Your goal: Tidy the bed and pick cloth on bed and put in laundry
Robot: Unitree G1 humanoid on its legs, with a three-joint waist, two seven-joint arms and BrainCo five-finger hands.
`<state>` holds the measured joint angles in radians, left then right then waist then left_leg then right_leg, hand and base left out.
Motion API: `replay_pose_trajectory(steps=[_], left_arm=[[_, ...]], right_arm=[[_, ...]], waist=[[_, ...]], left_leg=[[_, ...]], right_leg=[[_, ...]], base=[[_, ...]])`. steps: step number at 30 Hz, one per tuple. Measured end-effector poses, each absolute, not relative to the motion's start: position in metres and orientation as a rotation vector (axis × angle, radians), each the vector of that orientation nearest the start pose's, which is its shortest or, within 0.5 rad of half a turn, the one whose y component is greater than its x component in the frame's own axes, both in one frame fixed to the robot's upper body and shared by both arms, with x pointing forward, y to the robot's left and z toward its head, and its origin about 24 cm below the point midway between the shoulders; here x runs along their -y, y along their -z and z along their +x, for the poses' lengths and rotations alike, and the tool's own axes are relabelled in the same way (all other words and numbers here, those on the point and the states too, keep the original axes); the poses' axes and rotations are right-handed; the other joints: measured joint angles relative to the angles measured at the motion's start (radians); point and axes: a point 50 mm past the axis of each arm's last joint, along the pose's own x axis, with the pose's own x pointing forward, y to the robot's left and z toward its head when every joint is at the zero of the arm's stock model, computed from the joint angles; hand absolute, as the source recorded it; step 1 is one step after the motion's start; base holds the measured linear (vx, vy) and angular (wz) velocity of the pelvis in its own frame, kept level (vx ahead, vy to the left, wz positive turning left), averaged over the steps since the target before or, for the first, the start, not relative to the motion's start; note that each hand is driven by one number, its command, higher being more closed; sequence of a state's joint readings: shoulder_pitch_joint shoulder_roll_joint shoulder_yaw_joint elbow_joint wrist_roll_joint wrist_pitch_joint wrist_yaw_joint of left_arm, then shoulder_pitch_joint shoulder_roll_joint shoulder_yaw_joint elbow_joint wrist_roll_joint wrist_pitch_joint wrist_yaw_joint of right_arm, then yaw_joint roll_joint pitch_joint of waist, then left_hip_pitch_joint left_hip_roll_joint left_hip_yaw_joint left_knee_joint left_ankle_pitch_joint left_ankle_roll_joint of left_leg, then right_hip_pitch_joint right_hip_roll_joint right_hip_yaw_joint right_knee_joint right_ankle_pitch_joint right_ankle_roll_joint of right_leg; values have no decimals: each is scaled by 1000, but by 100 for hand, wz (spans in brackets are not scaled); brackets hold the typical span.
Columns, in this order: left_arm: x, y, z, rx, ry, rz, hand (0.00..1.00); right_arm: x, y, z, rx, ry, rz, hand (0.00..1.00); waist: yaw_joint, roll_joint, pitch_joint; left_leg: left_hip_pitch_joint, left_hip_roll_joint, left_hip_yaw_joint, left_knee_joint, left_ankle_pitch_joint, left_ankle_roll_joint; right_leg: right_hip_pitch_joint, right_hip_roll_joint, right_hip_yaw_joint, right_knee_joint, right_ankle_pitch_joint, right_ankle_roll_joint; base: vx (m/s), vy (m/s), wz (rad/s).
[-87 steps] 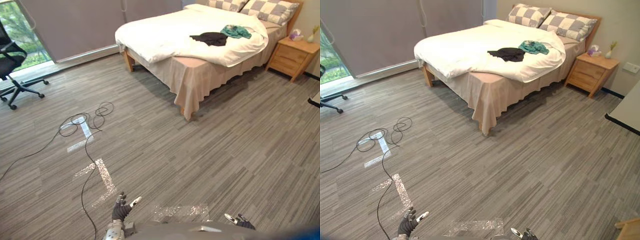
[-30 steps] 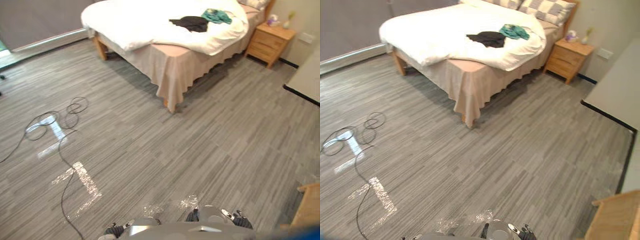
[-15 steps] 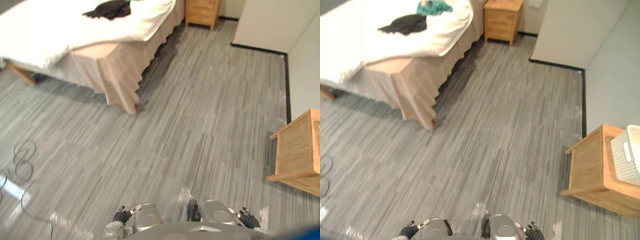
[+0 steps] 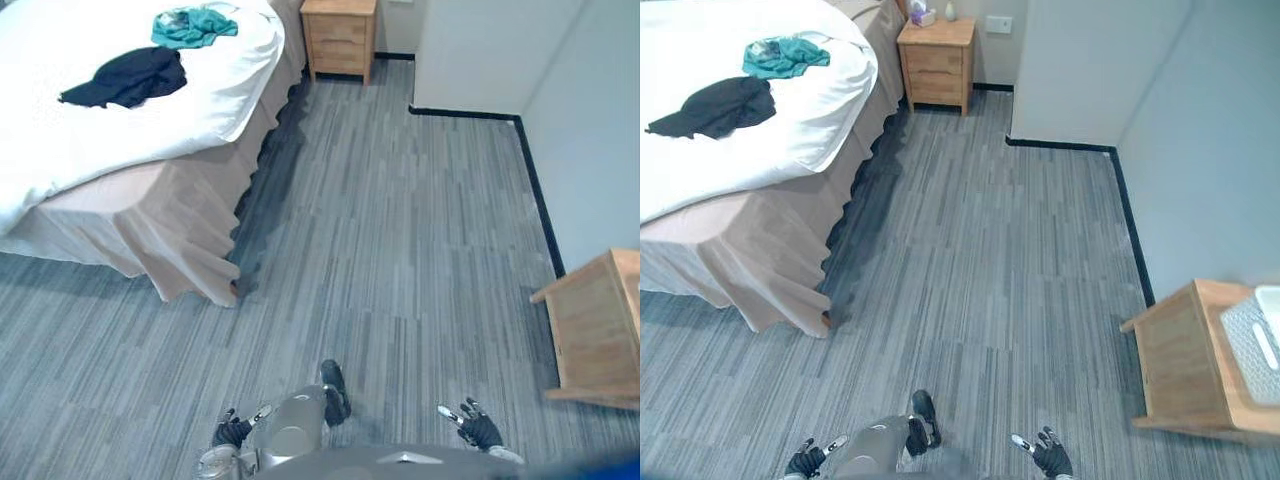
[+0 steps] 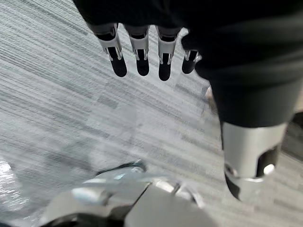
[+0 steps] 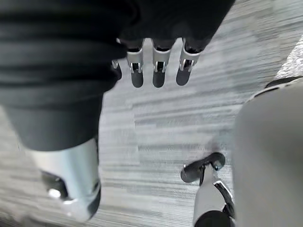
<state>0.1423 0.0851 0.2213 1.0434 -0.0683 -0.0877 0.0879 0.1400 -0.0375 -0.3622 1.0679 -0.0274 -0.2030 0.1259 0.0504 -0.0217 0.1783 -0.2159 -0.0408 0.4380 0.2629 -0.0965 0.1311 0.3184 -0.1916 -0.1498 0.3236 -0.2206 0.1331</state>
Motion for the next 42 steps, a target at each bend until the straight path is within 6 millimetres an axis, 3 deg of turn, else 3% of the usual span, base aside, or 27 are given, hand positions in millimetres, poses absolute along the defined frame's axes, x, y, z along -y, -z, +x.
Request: replay_pose_trajectory(steps=[1,2,4,5,6,8,11,12,15,17,19,21,22,23,24,25,27,28,29,30,32,36,38,39,40,41,42], left_arm=[[-219,160,72,-1087,-398,-24,0],[-221,160,72,-1091,-383,-7,0],[-219,160,72,-1097,-360,8,0],[-216,161,69,-1107,-345,15,0],[-215,162,69,-1112,-333,21,0],[-213,162,73,-1112,-306,37,0],[-213,160,82,-1095,-298,36,0],[-212,159,88,-1076,-303,26,0],[-212,158,91,-1044,-355,-32,0],[-213,158,88,-1046,-380,-50,0],[-204,161,81,-1053,-390,-84,0],[-198,160,83,-1032,-406,-117,0],[-197,158,85,-1004,-448,-162,0],[-194,156,90,-953,-492,-214,0],[-196,154,92,-930,-504,-223,0],[-199,151,96,-898,-508,-219,0],[-202,147,105,-848,-495,-211,0],[-200,146,107,-841,-482,-209,0],[-194,147,107,-849,-462,-222,0],[-189,148,106,-854,-452,-236,0],[-197,151,100,-889,-456,-228,0],[-210,151,97,-908,-503,-249,0],[-209,154,93,-949,-494,-249,0],[-209,156,90,-977,-499,-250,0],[-210,157,88,-989,-501,-255,0],[-211,158,87,-997,-508,-265,0],[-212,157,92,-994,-506,-269,0]], right_arm=[[210,159,74,-979,286,157,0],[212,159,72,-982,300,159,0],[216,159,70,-979,323,157,0],[219,158,68,-972,338,157,0],[220,158,67,-968,347,162,0],[221,158,65,-957,377,191,0],[214,159,61,-954,403,245,0],[211,160,56,-944,428,270,0],[206,159,57,-912,438,294,0],[204,158,58,-909,431,294,0],[212,156,60,-898,427,271,0],[216,152,70,-866,399,242,0],[219,149,75,-847,391,228,0],[223,148,78,-842,386,207,0],[223,148,77,-855,376,188,0],[219,150,75,-880,337,160,0],[211,151,81,-876,303,158,0],[208,150,83,-866,297,168,0],[215,148,85,-852,298,149,0],[220,147,85,-853,299,132,0],[209,152,83,-894,266,125,0],[196,154,95,-887,244,156,0],[190,154,98,-877,234,167,0],[188,153,100,-866,220,160,0],[187,153,101,-865,208,155,0],[185,153,101,-864,202,156,0],[183,154,99,-872,211,173,0]], waist=[[-3,-2,0],[-7,-6,0],[-22,-3,1],[-37,11,-6],[-45,19,-10],[-61,33,-4],[-71,30,0],[-74,23,-1],[-73,11,4],[-75,5,8],[-89,31,-1],[-89,56,-14],[-95,77,9],[-87,86,32],[-83,92,37],[-63,65,47],[-34,23,46],[-32,16,37],[-36,49,22],[-38,65,16],[-39,17,-5],[-26,-28,-4],[-32,-11,2],[-32,1,1],[-31,2,0],[-37,-17,-9],[-45,-50,-3]], left_leg=[[33,-32,-27,10,-39,11],[78,-66,-61,6,-66,17],[171,-103,-113,-32,-85,14],[241,-117,-160,-80,-84,15],[272,-120,-180,-104,-84,15],[387,-122,-263,-167,-65,23],[456,-111,-376,-199,-74,9],[492,-102,-450,-215,-91,-15],[551,-92,-559,-188,-168,-34],[589,-90,-596,-140,-240,-32],[603,-50,-595,-63,-280,-53],[487,-25,-508,183,-266,-108],[368,22,-423,462,-173,-185],[260,107,-354,709,-150,-182],[220,146,-330,793,-169,-180],[158,188,-295,836,-196,-179],[110,206,-207,672,-216,-154],[96,197,-147,464,-184,-153],[85,189,-124,208,-25,-144],[79,181,-120,145,-10,-111],[140,88,-179,-23,26,-103],[206,37,-259,-156,72,-101],[246,70,-299,-168,72,-101],[276,93,-323,-183,77,-108],[284,96,-339,-190,80,-114],[289,84,-367,-203,83,-119],[303,46,-398,-229,83,-135]], right_leg=[[-53,-31,2,177,55,53],[-134,-61,14,403,141,46],[-252,-89,18,686,121,41],[-317,-93,-10,759,90,2],[-351,-91,-21,771,66,-4],[-473,-58,-42,703,-17,4],[-562,12,-18,474,-43,-21],[-595,54,9,291,-16,-35],[-648,87,27,99,101,-86],[-666,93,24,121,137,-124],[-663,106,1,225,103,-153],[-641,109,-32,247,34,-161],[-579,130,-39,214,1,-170],[-490,156,-59,163,-9,-185],[-435,162,-70,139,-15,-193],[-353,155,-101,90,-18,-195],[-247,115,-131,13,-20,-179],[-203,98,-158,-29,-30,-156],[-183,112,-189,-41,-48,-128],[-175,123,-200,-38,-61,-114],[-158,66,-247,-25,-71,-101],[-120,47,-291,18,-47,-72],[-156,50,-270,159,-28,-92],[-163,81,-215,119,-106,-91],[-164,93,-182,68,-117,-92],[-171,97,-116,-50,-72,-99],[-185,70,-60,-99,10,-48]], base=[[363,302,65],[359,280,72],[394,223,86],[286,196,97],[56,166,103],[-163,118,102],[-167,18,126],[-166,-63,127],[49,-140,121],[450,-255,87],[508,-217,65],[436,-104,33],[498,-140,43],[510,-147,37],[433,-182,24],[395,-204,16],[281,-211,10],[-101,-153,34],[-193,-69,52],[47,10,92],[326,31,111],[297,-27,87],[239,-69,64],[187,-62,55],[99,-38,62],[-60,-25,83],[-72,-34,96]])
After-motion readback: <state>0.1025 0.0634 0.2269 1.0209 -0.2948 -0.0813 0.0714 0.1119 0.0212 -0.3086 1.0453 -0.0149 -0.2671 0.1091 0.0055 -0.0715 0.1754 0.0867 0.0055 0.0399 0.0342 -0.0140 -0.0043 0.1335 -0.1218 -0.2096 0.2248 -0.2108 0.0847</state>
